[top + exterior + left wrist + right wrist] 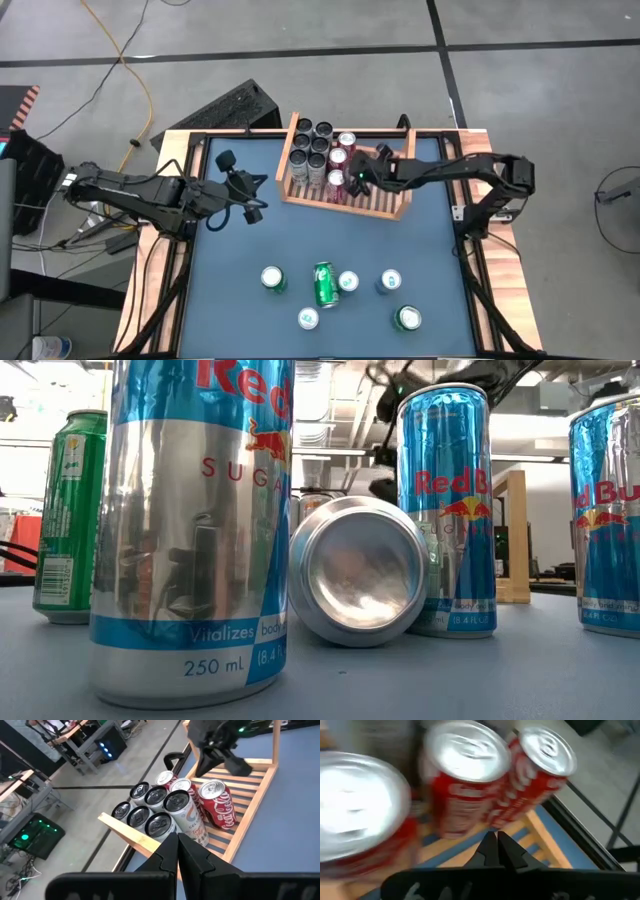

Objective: Place canned beverage on shelf
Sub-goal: Adjust the red soda cans on the shelf

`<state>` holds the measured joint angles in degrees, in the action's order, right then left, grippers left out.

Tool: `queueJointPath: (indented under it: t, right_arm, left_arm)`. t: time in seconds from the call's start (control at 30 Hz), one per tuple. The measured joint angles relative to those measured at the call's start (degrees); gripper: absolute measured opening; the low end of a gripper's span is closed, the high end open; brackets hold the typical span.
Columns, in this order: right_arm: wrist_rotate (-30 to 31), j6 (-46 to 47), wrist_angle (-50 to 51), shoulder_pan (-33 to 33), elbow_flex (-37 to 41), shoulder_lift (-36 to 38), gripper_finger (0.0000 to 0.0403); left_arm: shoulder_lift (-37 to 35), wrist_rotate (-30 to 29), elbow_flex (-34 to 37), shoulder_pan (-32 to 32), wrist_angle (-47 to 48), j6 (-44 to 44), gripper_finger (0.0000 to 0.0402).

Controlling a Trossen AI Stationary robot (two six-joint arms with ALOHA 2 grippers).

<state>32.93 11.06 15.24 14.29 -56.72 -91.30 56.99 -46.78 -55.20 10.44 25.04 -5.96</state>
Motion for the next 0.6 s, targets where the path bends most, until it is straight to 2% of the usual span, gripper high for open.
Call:
queueJointPath:
  t: [0.1, 0.23, 0.33, 0.6]
  right_arm:
    - [-1.1, -1.0, -1.0, 2.5, 0.0, 0.1, 0.0000]
    - [-7.3, -3.8, -3.4, 4.9, 0.0, 0.0, 0.0000]
    - [-9.7, -4.1, -4.4, 6.4, 0.0, 0.1, 0.0000]
    - [-7.6, -2.3, -7.7, 11.1, 0.0, 0.0, 0.0000]
  left_arm:
    - [0.0, 0.0, 0.0, 0.0, 0.3, 0.0, 0.0000]
    - [0.0, 0.0, 0.0, -0.1, 1.2, 0.0, 0.0000]
    - [0.0, -0.1, 0.0, -0.5, 1.2, 0.0, 0.0000]
    - [0.0, 0.0, 0.0, -1.6, 1.4, -0.2, 0.0000]
